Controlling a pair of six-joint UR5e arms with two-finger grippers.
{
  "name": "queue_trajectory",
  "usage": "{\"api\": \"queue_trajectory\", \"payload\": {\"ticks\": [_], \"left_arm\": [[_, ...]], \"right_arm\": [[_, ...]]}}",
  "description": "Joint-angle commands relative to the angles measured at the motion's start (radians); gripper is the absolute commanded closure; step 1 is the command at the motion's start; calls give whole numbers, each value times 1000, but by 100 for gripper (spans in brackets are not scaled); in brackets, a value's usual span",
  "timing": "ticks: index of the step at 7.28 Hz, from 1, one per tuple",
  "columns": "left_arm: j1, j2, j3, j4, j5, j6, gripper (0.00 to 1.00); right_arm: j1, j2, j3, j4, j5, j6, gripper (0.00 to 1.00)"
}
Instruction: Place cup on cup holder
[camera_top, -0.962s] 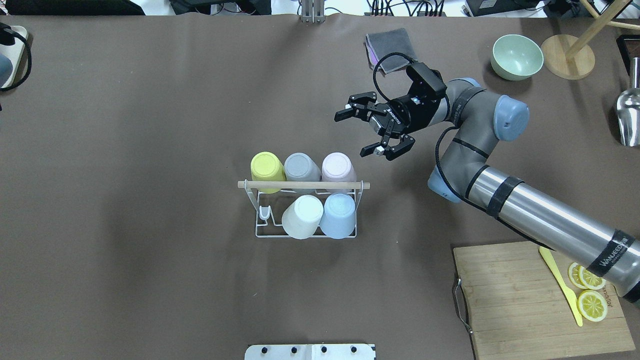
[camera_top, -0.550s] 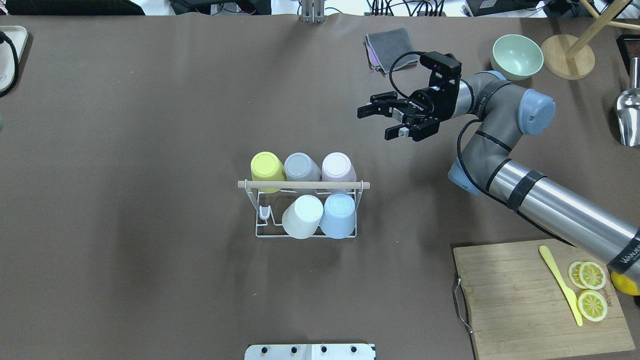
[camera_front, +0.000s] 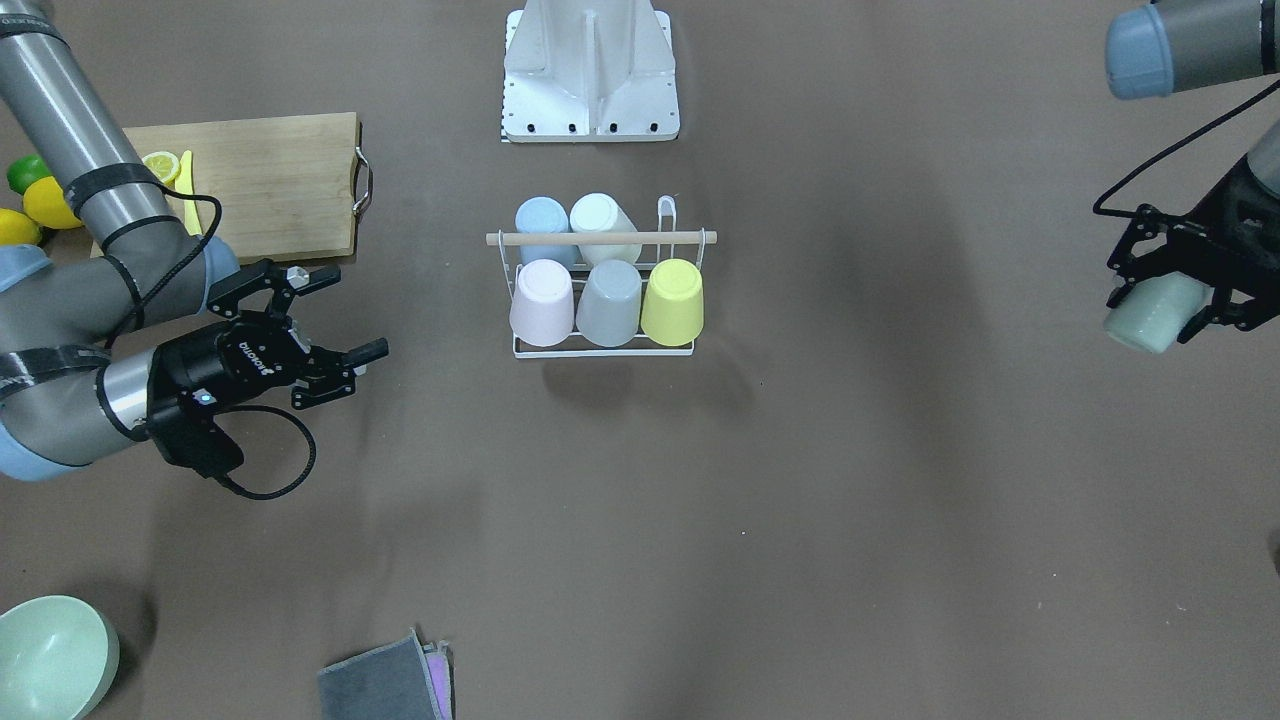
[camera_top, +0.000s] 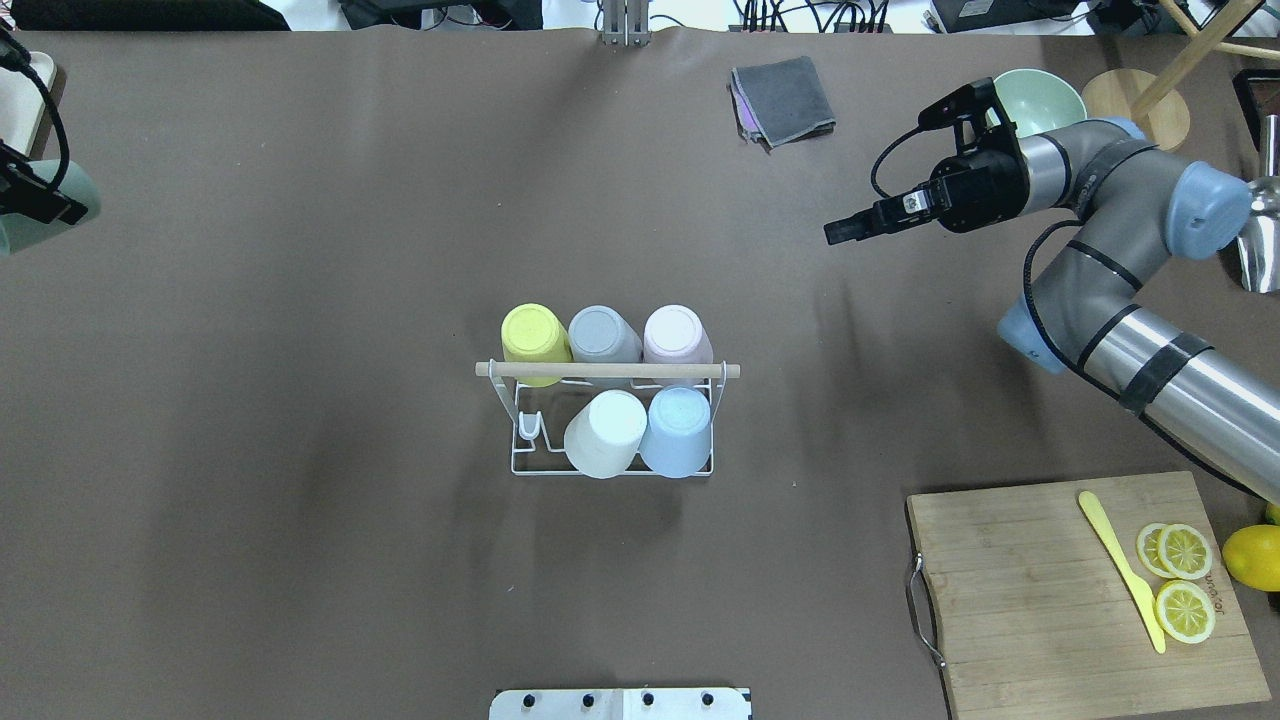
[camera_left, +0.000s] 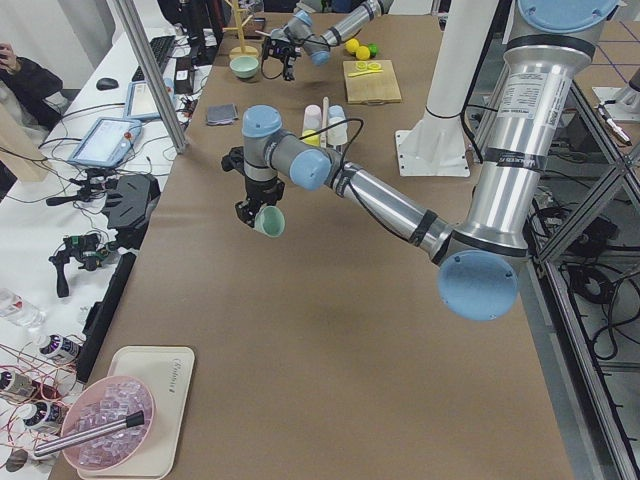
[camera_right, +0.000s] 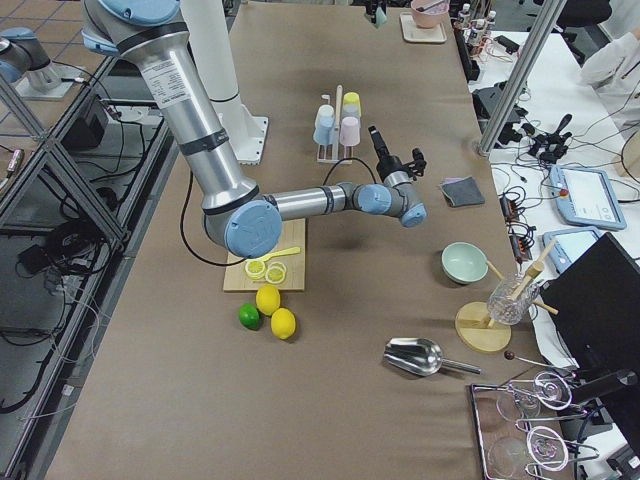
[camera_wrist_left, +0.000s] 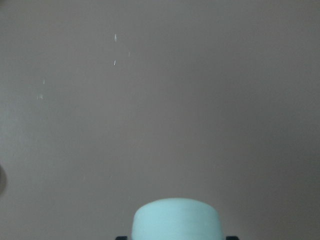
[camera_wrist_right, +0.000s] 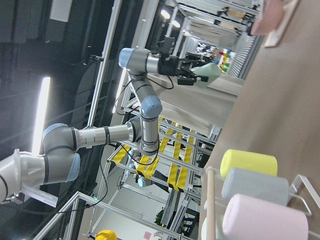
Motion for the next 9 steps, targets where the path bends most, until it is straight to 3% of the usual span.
{"api": "queue_trajectory", "payload": {"ticks": [1, 3, 5, 6, 8, 9], "left_arm": [[83, 10, 14, -366, 17, -328, 100], [89, 17, 17, -711, 18, -576, 100], [150, 20, 25, -986, 131, -707, 100], [239, 17, 28, -1080, 246, -735, 100], [470, -25, 30, -1198, 563, -720, 100], [561, -46, 25, -1260, 706, -688, 100]], "right_arm": [[101, -54, 95, -44, -166, 432, 2], [160, -77, 195, -104, -392, 663, 2], [161, -95, 275, -232, -613, 693, 1], [170, -114, 298, -260, -691, 695, 3], [192, -125, 311, -259, -907, 697, 5], [200, -123, 311, -253, -1033, 697, 1]]}}
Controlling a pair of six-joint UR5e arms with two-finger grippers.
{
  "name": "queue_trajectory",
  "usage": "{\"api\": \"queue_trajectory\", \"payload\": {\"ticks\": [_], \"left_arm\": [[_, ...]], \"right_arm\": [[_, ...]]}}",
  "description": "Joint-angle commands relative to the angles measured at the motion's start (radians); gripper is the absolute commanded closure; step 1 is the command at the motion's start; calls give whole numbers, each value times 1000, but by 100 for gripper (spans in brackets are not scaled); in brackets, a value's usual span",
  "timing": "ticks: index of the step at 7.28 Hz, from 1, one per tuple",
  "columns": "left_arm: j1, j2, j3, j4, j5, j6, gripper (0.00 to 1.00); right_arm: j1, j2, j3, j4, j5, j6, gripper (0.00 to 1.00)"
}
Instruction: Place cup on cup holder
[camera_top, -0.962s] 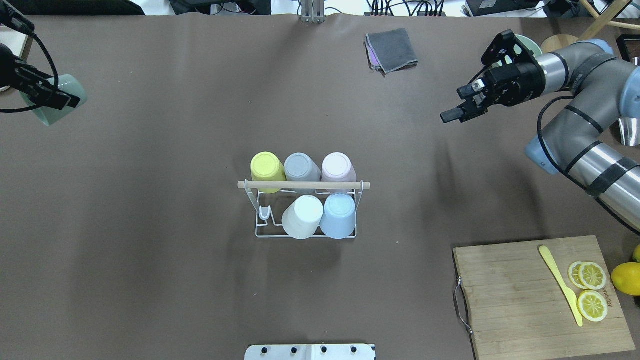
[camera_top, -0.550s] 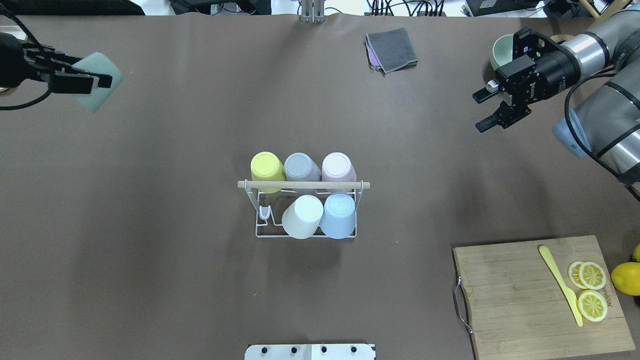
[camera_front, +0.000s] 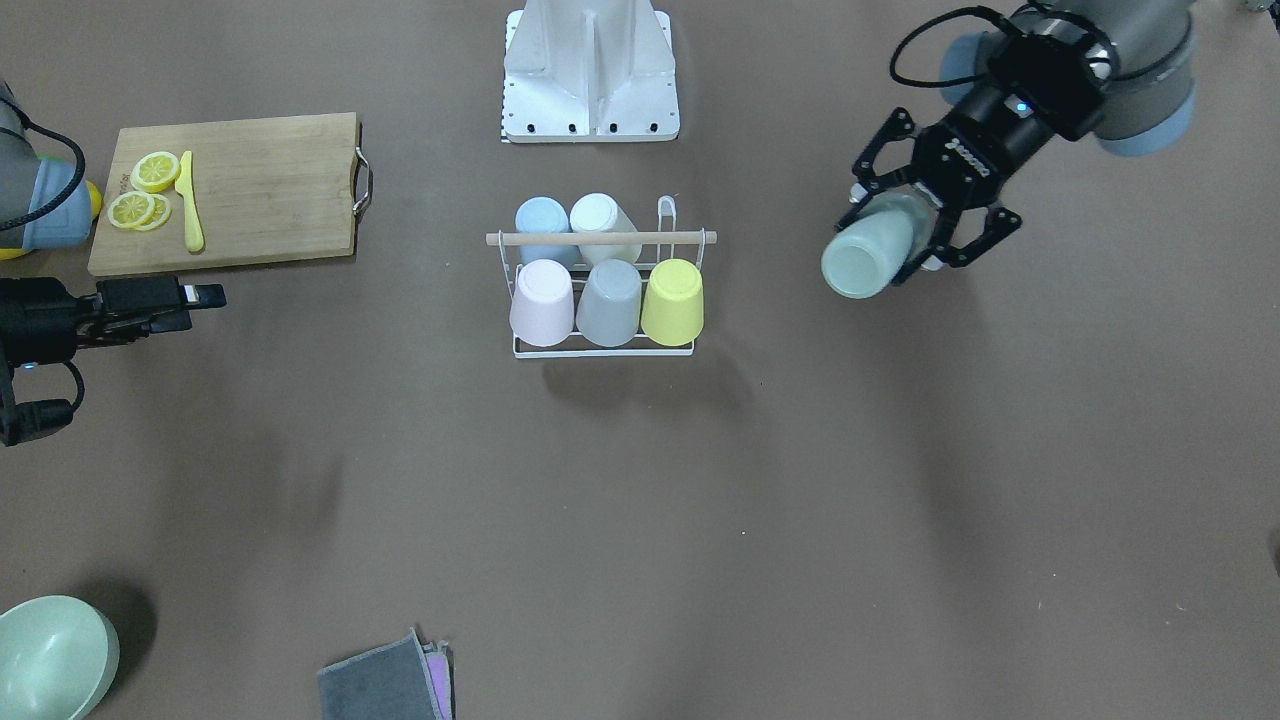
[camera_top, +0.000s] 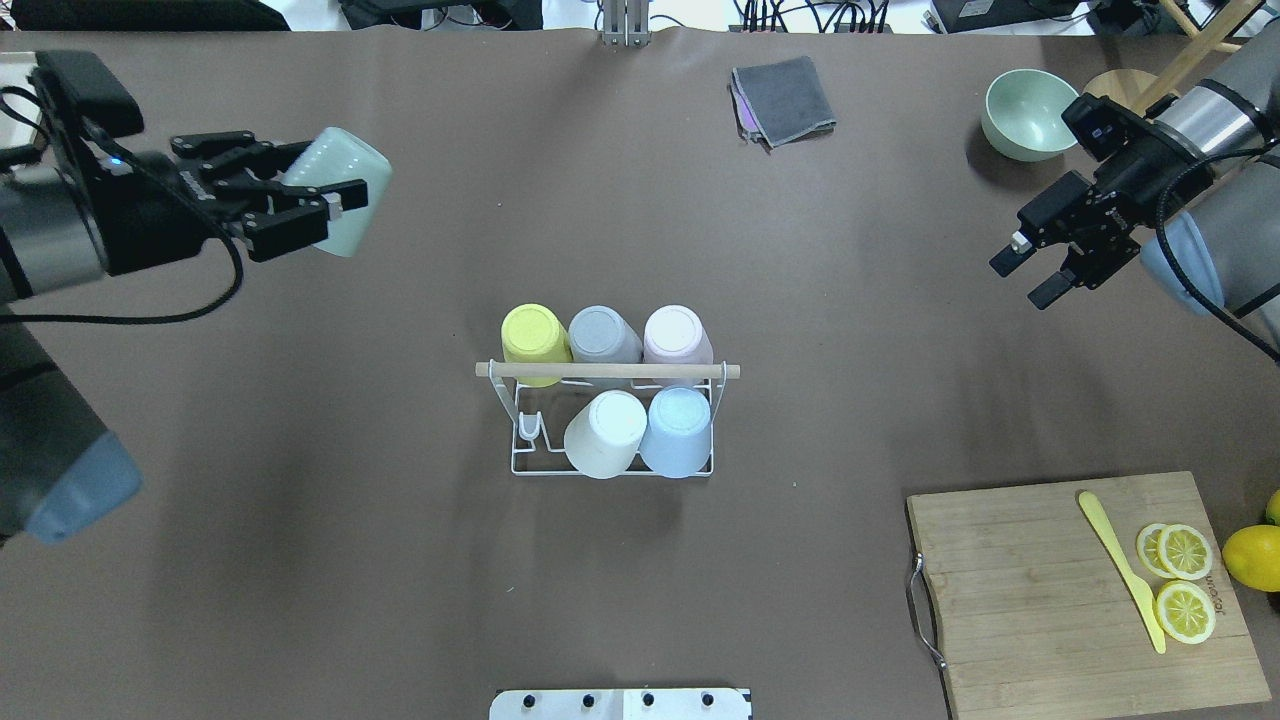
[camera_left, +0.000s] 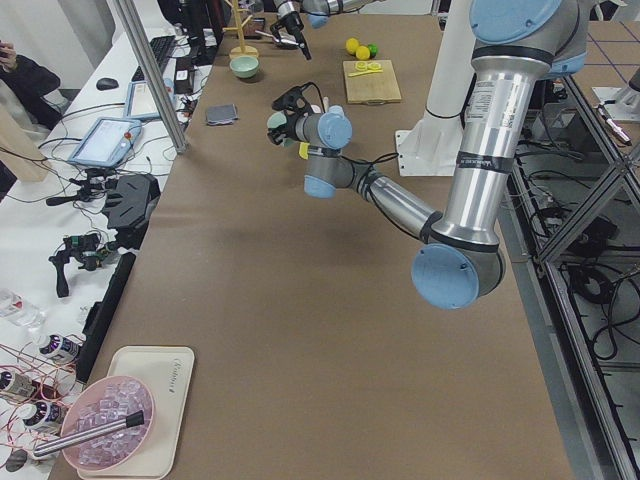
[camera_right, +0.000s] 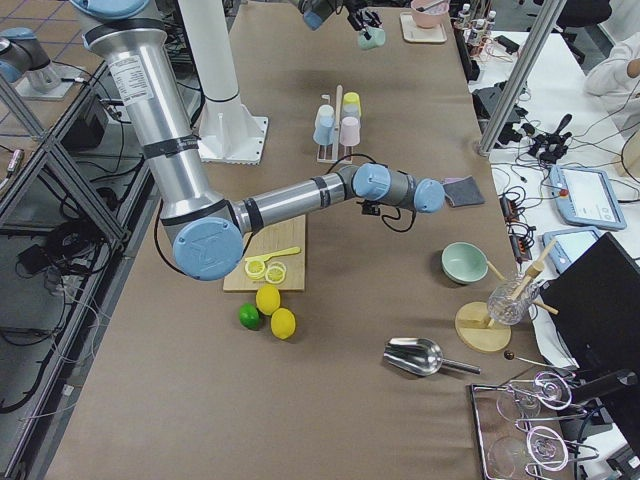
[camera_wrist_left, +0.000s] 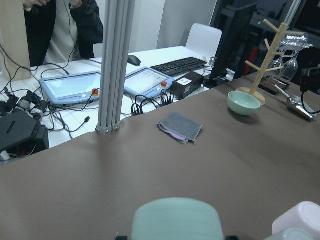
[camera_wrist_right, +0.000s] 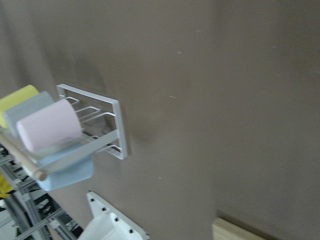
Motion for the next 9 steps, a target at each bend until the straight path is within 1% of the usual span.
{"api": "queue_trajectory", "payload": {"ticks": [1, 2, 3, 4, 5, 6, 7, 8, 9], "left_arm": [[168, -30, 15, -167, 219, 62, 100], [168, -24, 19, -224, 223, 85, 100], [182, -30, 28, -249, 265, 171, 100], [258, -34, 26, -267, 365, 228, 100], [356, -27, 34, -312, 489, 310, 100], [454, -30, 34, -343, 620, 377, 100], [513, -34, 34, -355, 710, 455, 100], [539, -44, 35, -355, 754, 481, 100], [555, -53, 37, -355, 777, 488, 100]], "right_arm": [[23, 0, 5, 39, -319, -1, 0], [38, -9, 5, 124, -457, -2, 0], [43, -45, 17, 230, -573, 1, 1], [52, -81, 20, 318, -647, 1, 1], [53, -119, 22, 375, -653, 15, 1], [60, -148, 23, 433, -654, 82, 1], [76, -214, 25, 558, -649, 190, 2], [89, -295, 42, 669, -652, 259, 2], [102, -358, 57, 726, -657, 316, 2]]}}
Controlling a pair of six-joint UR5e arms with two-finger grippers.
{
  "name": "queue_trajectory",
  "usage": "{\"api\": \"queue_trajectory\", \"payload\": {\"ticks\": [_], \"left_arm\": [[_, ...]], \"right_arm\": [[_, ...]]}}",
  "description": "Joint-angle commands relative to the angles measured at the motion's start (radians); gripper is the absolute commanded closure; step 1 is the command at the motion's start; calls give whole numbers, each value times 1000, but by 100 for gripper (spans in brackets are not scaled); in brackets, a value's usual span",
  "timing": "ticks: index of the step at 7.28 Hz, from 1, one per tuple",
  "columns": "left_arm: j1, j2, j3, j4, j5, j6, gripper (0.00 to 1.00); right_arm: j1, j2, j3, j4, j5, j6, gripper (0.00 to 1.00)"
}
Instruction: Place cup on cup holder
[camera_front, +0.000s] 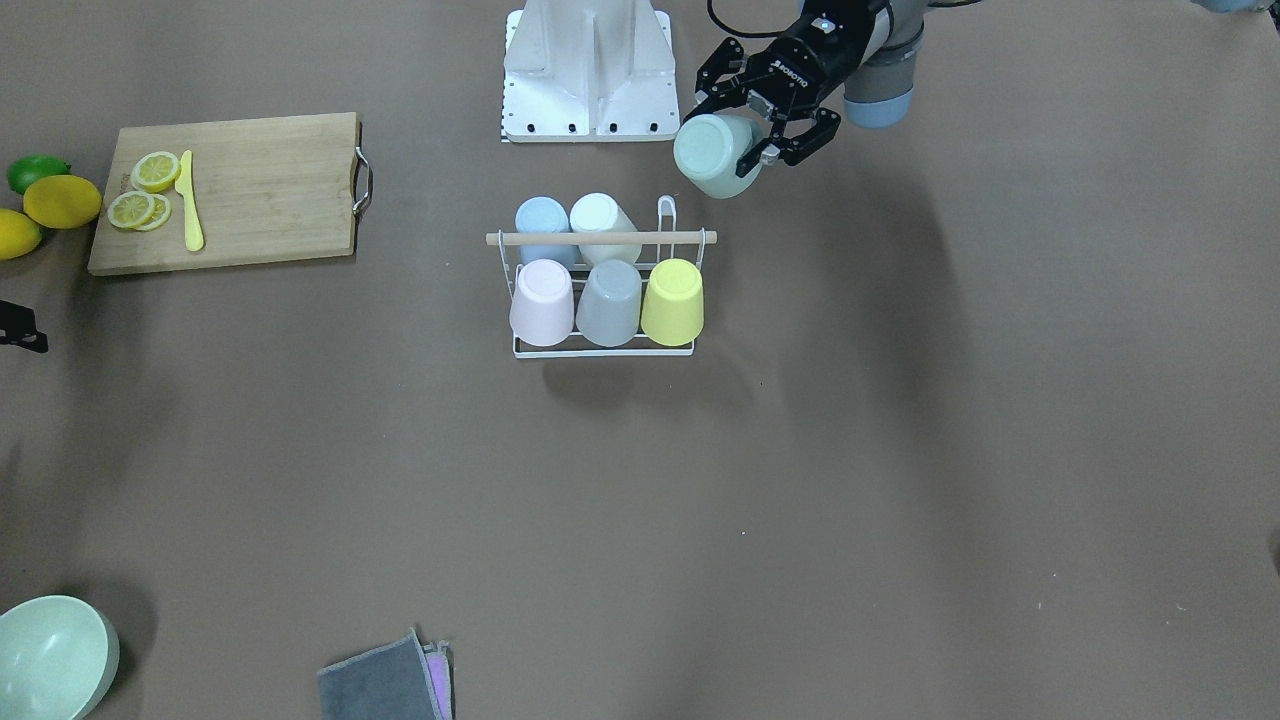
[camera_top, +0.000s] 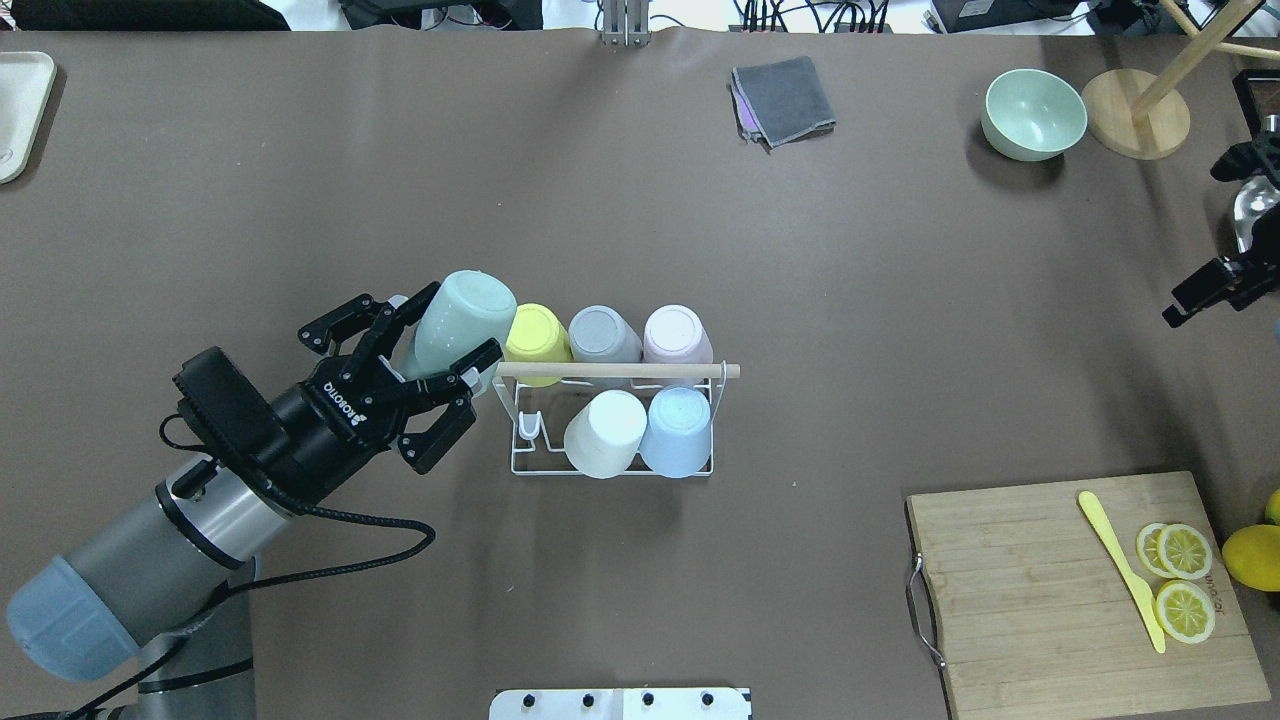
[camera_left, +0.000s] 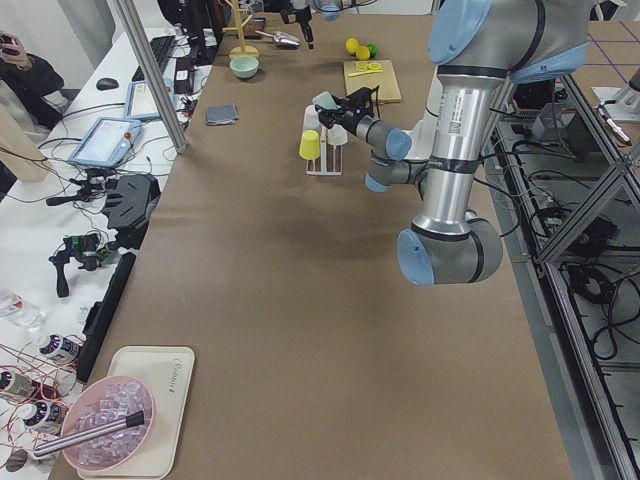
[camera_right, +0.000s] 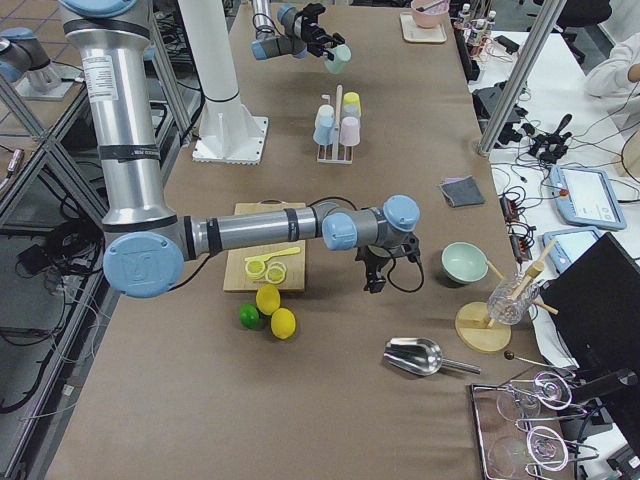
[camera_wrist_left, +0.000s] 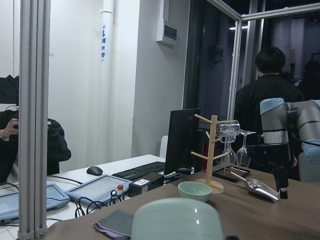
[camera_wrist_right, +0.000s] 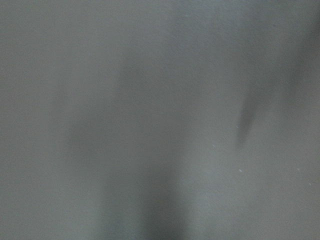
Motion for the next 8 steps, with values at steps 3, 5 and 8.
{"api": "queue_trajectory", "payload": {"ticks": [3, 5, 8], "left_arm": [[62, -52, 63, -2, 74, 27, 100], [66, -101, 126, 0, 76, 22, 100], [70, -115, 146, -2, 74, 19, 100]], "right_arm": [[119, -134, 13, 92, -1, 141, 2], [187, -168, 18, 40, 2, 174, 1], [192, -166, 44, 1, -75, 283, 1]]}}
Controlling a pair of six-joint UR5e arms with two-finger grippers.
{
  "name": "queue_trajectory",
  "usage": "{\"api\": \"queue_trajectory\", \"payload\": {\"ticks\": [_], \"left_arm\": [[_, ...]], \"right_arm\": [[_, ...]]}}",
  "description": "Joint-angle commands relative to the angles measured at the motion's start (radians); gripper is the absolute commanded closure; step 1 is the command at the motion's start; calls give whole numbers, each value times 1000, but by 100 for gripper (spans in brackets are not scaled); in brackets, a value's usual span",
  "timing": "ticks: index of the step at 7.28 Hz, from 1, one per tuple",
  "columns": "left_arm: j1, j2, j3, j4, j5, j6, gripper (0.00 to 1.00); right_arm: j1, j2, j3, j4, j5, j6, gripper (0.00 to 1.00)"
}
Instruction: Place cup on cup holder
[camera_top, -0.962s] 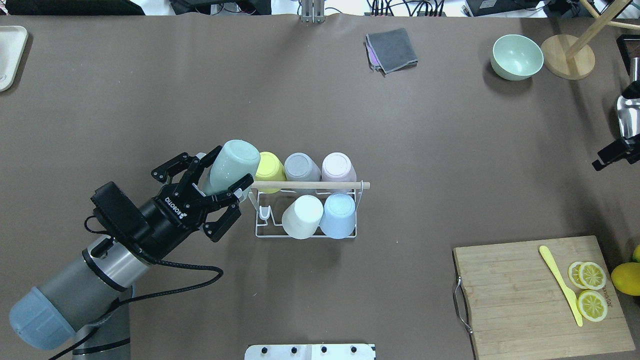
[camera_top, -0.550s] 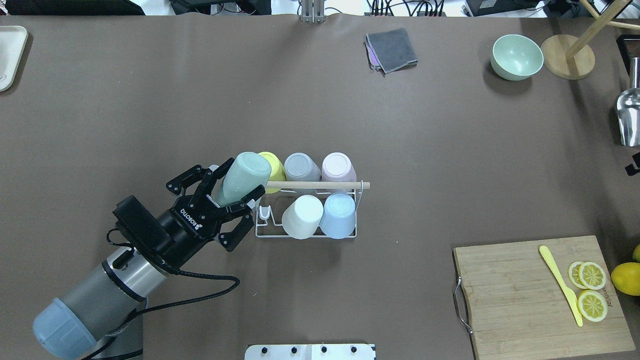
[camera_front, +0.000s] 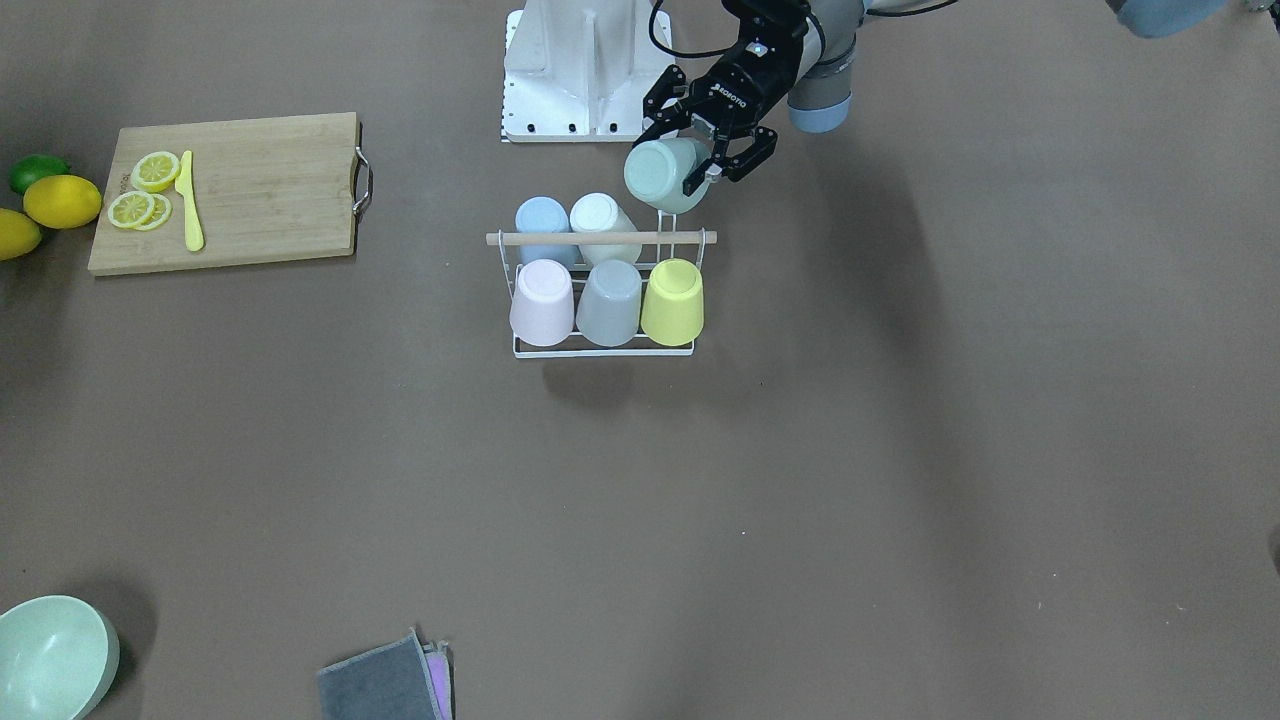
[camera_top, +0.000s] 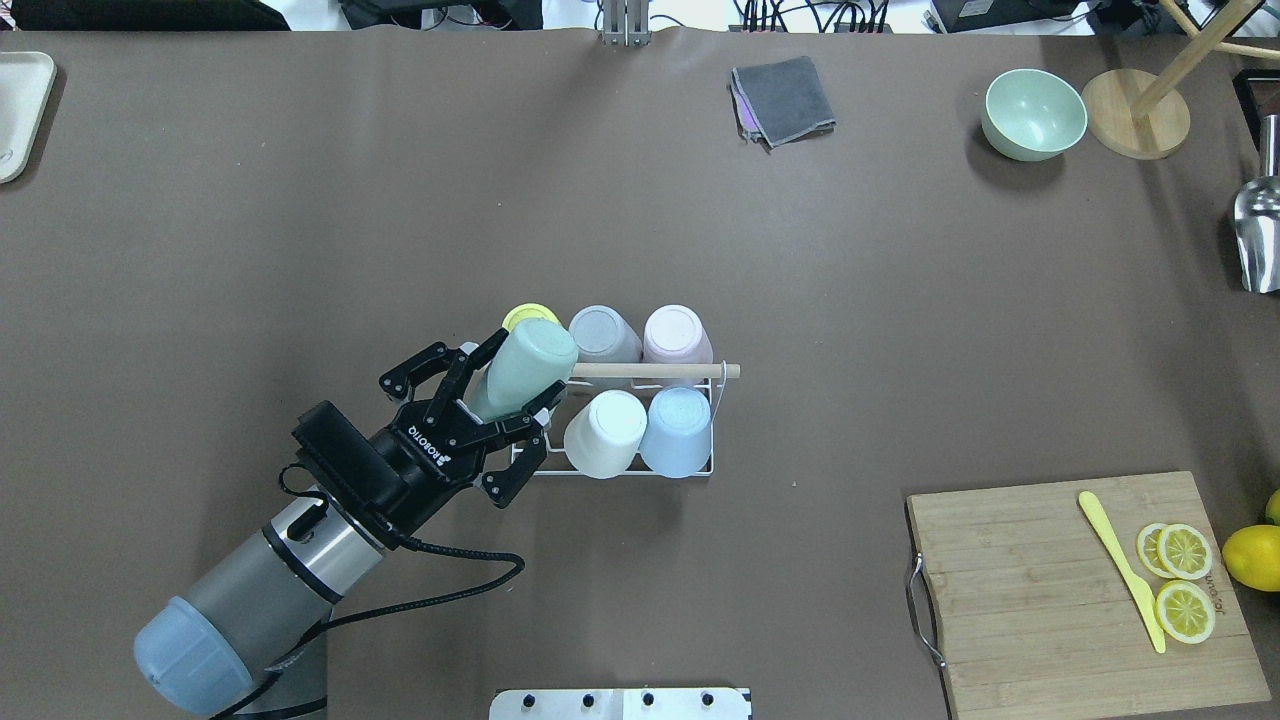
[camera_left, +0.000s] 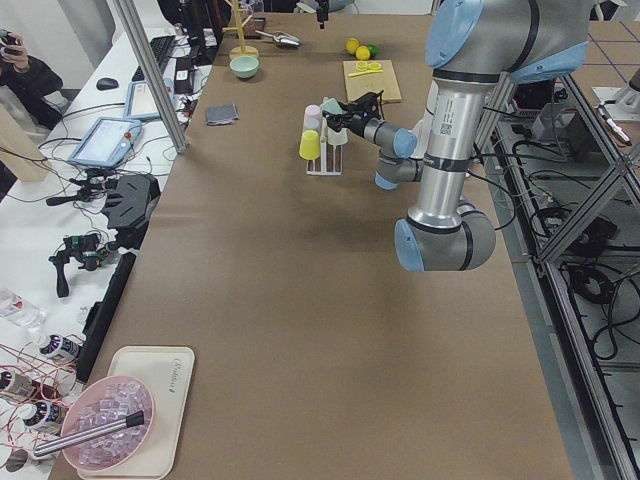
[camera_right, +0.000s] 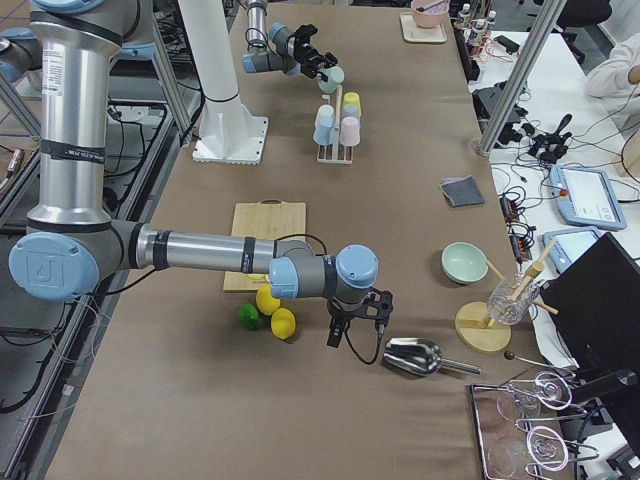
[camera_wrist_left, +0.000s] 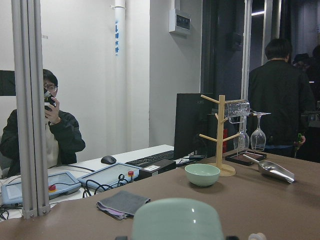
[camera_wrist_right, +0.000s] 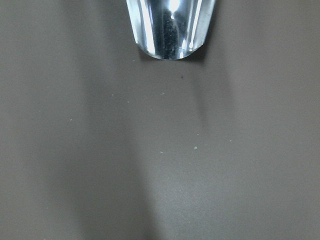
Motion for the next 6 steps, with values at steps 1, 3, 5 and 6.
{"api": "queue_trajectory", "payload": {"ticks": [1, 3, 5, 6], "left_arm": [[11, -5, 21, -4, 1, -5, 100], [28, -3, 22, -5, 1, -6, 100], [28, -3, 24, -10, 1, -6, 100], [28, 0, 32, -34, 1, -3, 100]], "right_arm": [[2, 2, 30, -10, -58, 29, 1], [4, -7, 30, -6, -54, 32, 1], [5, -5, 37, 2, -5, 27, 1], [5, -1, 51, -10, -10, 30, 1]]}}
